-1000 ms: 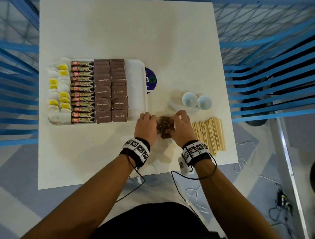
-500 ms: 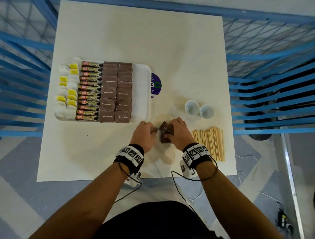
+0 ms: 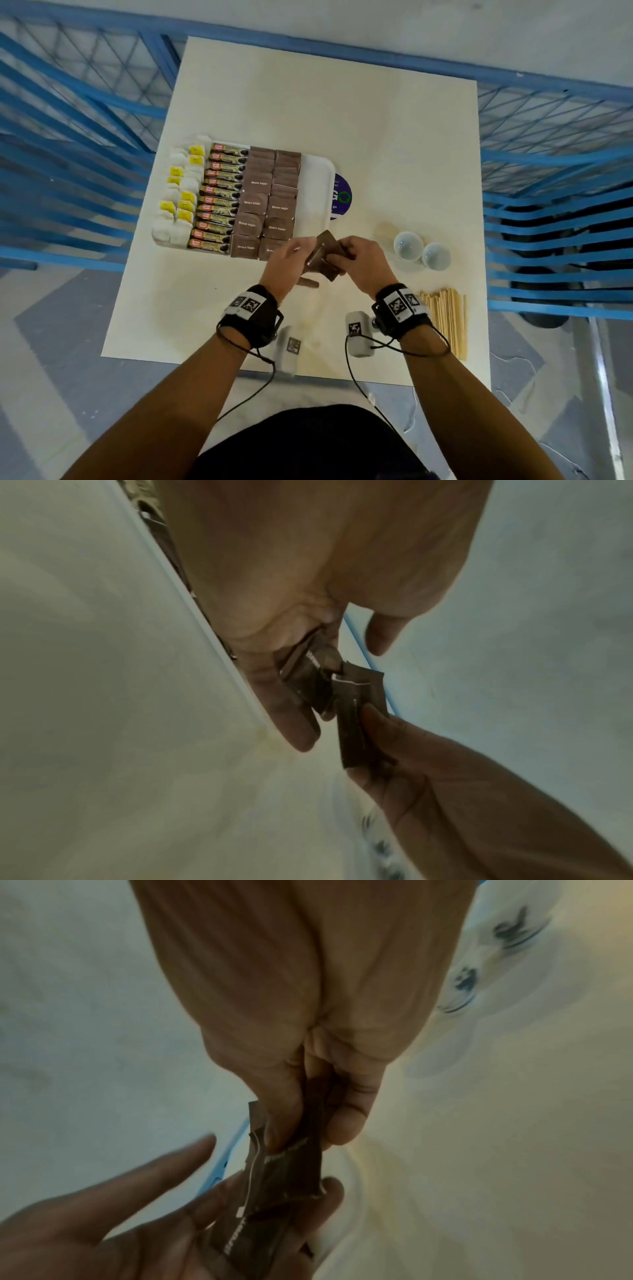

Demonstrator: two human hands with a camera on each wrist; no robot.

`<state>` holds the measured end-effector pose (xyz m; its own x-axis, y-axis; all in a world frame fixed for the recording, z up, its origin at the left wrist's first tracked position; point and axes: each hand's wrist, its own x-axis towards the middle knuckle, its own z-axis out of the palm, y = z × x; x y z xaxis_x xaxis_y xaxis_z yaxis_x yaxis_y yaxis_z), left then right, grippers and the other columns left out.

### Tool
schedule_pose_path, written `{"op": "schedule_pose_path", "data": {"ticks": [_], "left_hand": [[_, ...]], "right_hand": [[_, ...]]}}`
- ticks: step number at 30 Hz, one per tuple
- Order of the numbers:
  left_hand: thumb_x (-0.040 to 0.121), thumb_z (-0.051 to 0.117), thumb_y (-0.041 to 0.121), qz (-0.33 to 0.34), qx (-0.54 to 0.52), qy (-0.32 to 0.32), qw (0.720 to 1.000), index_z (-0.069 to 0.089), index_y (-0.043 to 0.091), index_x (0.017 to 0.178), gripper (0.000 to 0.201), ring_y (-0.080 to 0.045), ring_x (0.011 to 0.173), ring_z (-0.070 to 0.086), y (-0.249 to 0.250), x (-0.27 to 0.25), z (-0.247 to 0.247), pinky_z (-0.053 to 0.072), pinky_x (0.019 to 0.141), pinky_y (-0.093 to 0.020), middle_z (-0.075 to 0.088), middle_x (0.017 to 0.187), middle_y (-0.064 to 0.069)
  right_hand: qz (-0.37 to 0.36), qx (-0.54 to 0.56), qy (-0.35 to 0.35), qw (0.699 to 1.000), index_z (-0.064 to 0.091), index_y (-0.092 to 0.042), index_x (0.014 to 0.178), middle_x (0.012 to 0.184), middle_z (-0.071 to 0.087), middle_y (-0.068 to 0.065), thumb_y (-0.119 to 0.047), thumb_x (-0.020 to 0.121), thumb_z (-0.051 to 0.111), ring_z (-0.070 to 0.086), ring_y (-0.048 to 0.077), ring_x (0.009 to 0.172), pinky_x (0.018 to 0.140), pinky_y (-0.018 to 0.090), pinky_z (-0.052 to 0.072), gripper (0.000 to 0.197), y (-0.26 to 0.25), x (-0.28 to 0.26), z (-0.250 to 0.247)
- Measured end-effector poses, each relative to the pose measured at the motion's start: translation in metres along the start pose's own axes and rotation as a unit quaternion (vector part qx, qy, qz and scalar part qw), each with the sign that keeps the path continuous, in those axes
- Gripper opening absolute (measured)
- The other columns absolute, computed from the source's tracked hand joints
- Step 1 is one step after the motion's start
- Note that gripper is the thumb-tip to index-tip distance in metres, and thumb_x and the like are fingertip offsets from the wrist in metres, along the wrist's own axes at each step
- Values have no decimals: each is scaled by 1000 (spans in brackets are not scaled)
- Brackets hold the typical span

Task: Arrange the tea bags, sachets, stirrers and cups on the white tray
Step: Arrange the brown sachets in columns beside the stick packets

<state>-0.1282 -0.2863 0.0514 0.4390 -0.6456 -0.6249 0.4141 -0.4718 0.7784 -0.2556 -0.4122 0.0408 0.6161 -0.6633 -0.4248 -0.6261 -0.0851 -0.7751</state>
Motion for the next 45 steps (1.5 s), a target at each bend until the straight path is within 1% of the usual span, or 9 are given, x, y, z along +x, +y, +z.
{"op": "schedule_pose_path", "data": {"ticks": [4, 10, 15, 20, 22, 32, 38, 42, 45], "left_hand": [[99, 65, 22, 20, -33, 55, 998, 67, 11, 118, 21, -24, 89, 76, 13, 1, -19, 64, 66, -42, 72, 109, -12], [102, 60, 15, 13, -101, 134, 986, 67, 13, 108, 10, -22, 79, 76, 23, 11, -60, 64, 69, -47, 73, 99, -10], [103, 44, -1, 22, -103, 102, 989, 69, 25, 121, 41, -31, 92, 74, 27, 21, -95, 63, 69, -47, 72, 114, -7], [99, 64, 21, -12, -111, 60, 992, 73, 18, 105, 11, -35, 96, 73, 37, 26, -104, 62, 74, -51, 74, 108, -17], [95, 71, 27, 7, -77, 42, 996, 72, 15, 107, 17, -33, 94, 75, 37, 29, -108, 62, 71, -47, 75, 107, -15], [98, 67, 17, 13, -68, 87, 994, 72, 11, 95, 8, -31, 87, 76, 37, 50, -115, 64, 73, -50, 75, 96, -14], [98, 66, 18, 9, -64, 100, 993, 72, 8, 101, 12, -30, 85, 76, 38, 63, -121, 64, 71, -50, 75, 99, -18], [99, 66, 19, 8, -57, 97, 994, 71, 7, 100, 13, -31, 87, 76, 40, 70, -124, 64, 69, -47, 74, 100, -18], [99, 66, 19, 10, -51, 106, 993, 72, 8, 99, 12, -31, 90, 75, 39, 73, -126, 64, 70, -47, 75, 97, -14]], "right_hand": [[-56, -46, -36, 997, 72, -21, 98, 81, 69, -10, -23, 85, 78, 65, 4, 71, 66, 14, 48, 15, -30, 12, 14], [-65, -28, -39, 997, 74, -22, 102, 86, 74, -7, -21, 81, 82, 70, 5, 80, 75, 18, 55, 23, -62, 37, 32], [-57, 35, -27, 997, 76, -17, 97, 83, 76, -1, -13, 83, 81, 71, 9, 72, 67, 21, 57, 15, -85, 60, 42], [-68, 19, -32, 997, 77, -19, 93, 86, 76, -4, -13, 85, 78, 71, 7, 79, 75, 25, 59, 10, -101, 75, 53], [-63, 20, -34, 997, 78, -19, 94, 87, 77, -5, -14, 85, 78, 72, 7, 82, 78, 26, 60, 10, -104, 80, 57], [22, 142, 42, 989, 75, -10, 103, 88, 78, 4, -11, 91, 72, 75, 17, 78, 76, 36, 63, 13, -104, 89, 70], [30, 72, 6, 997, 74, -12, 99, 79, 75, 5, -41, 97, 62, 73, 21, 69, 69, 42, 64, 31, -104, 93, 75], [33, 88, 4, 996, 74, -9, 98, 74, 73, 10, -24, 101, 59, 71, 28, 65, 69, 50, 62, 22, -103, 99, 79], [36, 81, -1, 996, 74, -11, 99, 75, 74, 8, -29, 100, 61, 73, 25, 66, 70, 47, 63, 22, -106, 103, 80]]}}
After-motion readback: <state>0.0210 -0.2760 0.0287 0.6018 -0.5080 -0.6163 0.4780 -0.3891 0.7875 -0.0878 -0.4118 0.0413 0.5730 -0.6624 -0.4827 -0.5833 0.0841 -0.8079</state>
